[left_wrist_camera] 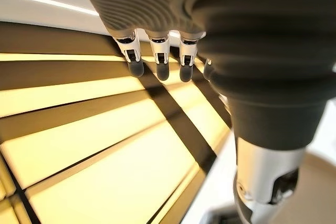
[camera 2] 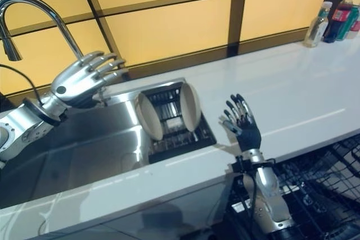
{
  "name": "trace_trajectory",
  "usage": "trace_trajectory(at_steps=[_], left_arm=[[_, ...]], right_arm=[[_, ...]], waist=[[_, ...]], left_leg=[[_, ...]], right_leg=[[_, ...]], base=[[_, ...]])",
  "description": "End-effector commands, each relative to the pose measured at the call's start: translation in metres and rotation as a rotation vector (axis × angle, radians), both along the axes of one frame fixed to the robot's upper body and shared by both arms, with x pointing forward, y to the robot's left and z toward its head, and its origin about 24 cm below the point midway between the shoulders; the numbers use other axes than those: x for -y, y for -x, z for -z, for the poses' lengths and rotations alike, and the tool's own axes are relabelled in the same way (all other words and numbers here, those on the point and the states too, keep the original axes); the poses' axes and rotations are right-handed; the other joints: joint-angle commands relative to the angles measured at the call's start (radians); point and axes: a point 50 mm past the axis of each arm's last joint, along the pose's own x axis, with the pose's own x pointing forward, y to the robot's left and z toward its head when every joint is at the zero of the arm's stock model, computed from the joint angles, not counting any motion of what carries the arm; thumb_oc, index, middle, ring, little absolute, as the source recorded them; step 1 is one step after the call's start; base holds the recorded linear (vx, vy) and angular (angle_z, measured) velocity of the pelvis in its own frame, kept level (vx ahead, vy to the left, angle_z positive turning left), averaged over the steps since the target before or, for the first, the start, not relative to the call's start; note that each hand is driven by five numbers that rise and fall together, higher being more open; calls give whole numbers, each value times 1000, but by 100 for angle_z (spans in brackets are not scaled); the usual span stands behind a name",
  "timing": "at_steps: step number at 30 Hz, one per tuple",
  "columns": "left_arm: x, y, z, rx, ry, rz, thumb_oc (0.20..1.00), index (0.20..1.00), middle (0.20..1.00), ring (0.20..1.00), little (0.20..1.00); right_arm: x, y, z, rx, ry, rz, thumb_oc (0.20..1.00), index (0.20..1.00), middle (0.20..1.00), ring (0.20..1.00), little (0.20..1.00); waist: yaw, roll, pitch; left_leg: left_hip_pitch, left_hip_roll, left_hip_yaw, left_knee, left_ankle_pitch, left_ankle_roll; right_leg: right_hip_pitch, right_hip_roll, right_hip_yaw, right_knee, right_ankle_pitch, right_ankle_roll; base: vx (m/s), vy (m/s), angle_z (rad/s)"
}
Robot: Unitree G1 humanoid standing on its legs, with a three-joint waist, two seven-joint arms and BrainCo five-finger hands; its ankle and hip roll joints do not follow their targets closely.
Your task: Pick up plates and place into dishwasher.
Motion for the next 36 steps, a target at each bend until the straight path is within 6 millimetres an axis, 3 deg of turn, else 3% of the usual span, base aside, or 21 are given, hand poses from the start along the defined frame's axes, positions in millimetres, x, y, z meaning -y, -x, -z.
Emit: trace_trajectory(at_steps=[1, 10, 15, 36], left_arm=[[-13, -11, -24, 91, -185, -104, 1000, 1000, 1000, 1000, 1000], [-12, -22, -24, 16, -428, -157, 1000, 1000, 1000, 1000, 1000], [-13, -25, -23, 40, -415, -125, 1000, 1000, 1000, 1000, 1000], [-24, -30, 17, 26, -278, -112, 1000, 1000, 1000, 1000, 1000]], right_arm=[[-9, -10, -29, 140, -9, -54, 1000, 1000, 1000, 1000, 1000], [-11, -10, -31, 129, -8, -48, 1000, 1000, 1000, 1000, 1000], [-11, -8, -30, 119, -5, -44, 1000, 1000, 1000, 1000, 1000], [-1, -1, -24, 86, 14, -56, 1000, 1000, 1000, 1000, 1000]], waist=[[-29, -13, -27], [-40, -4, -14], [-43, -11, -6], [-75, -34, 39]], left_leg=[[-87, 25, 45, 57, -41, -18], [-83, 22, 55, 61, -47, -14], [-79, 23, 55, 61, -49, -12], [-95, 24, 70, 62, -46, -2]], right_leg=[[-18, -71, -9, 91, -109, 125], [-21, -68, -2, 98, -107, 134], [-20, -68, 0, 102, -108, 136], [-55, -62, 33, 125, -108, 137]], base=[[39, -2, -5], [42, -6, -4], [61, -6, -1], [45, 10, -5]])
